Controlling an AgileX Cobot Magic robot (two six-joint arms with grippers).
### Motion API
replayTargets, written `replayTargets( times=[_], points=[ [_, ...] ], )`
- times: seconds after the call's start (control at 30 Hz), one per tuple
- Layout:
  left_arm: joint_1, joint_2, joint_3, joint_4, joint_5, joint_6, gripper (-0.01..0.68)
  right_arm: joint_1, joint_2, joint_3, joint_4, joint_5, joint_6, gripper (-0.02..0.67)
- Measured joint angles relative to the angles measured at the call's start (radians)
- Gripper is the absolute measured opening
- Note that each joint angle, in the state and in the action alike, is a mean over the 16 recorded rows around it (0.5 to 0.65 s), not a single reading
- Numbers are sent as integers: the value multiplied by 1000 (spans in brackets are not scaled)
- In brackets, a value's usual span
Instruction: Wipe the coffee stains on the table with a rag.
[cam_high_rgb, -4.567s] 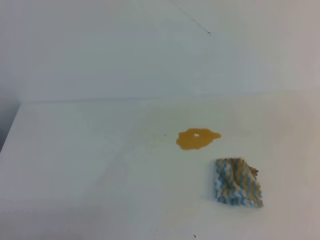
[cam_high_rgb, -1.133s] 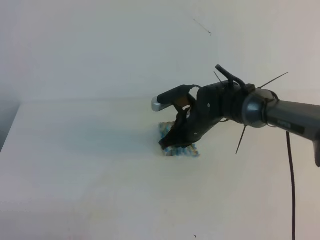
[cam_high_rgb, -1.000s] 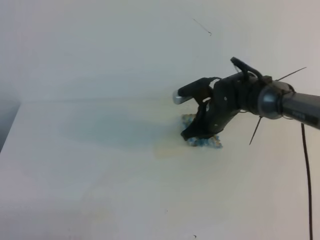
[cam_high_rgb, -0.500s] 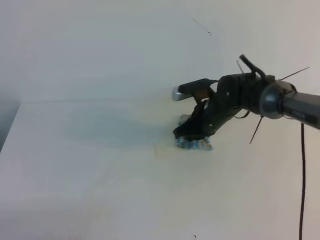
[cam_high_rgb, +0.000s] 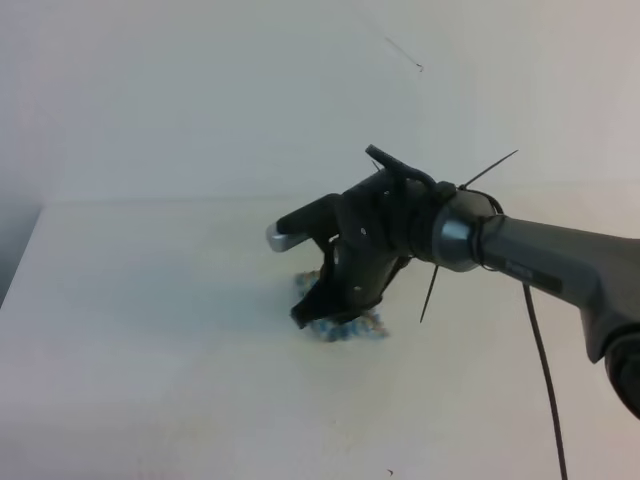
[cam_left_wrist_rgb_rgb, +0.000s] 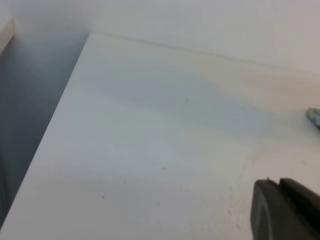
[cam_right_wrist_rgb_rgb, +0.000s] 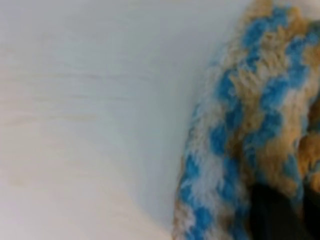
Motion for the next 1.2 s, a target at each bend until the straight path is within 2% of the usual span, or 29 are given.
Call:
replayTargets(
  times=[0.23, 0.53, 0.67, 0.83, 1.03, 1.2],
  points=[
    [0, 2, -3, 0, 1, -1, -1, -75, -95, -1, -217, 84, 133, -4],
    [0, -3, 5, 0, -2, 0, -1, -155, -388, 49, -192, 79, 121, -4],
    [0, -2, 3, 0, -1, 0, -1, -159, -516, 154, -154, 38, 118, -4],
    [0, 0, 0, 0, 0, 1, -1, -142, -607, 360, -120, -84, 140, -4],
    [0, 2, -3, 0, 1, 1, -1, -117, -601, 590, -95, -253, 176, -4],
    [0, 0, 0, 0, 0, 1, -1, -103, -540, 680, -90, -356, 188, 8]
  ],
)
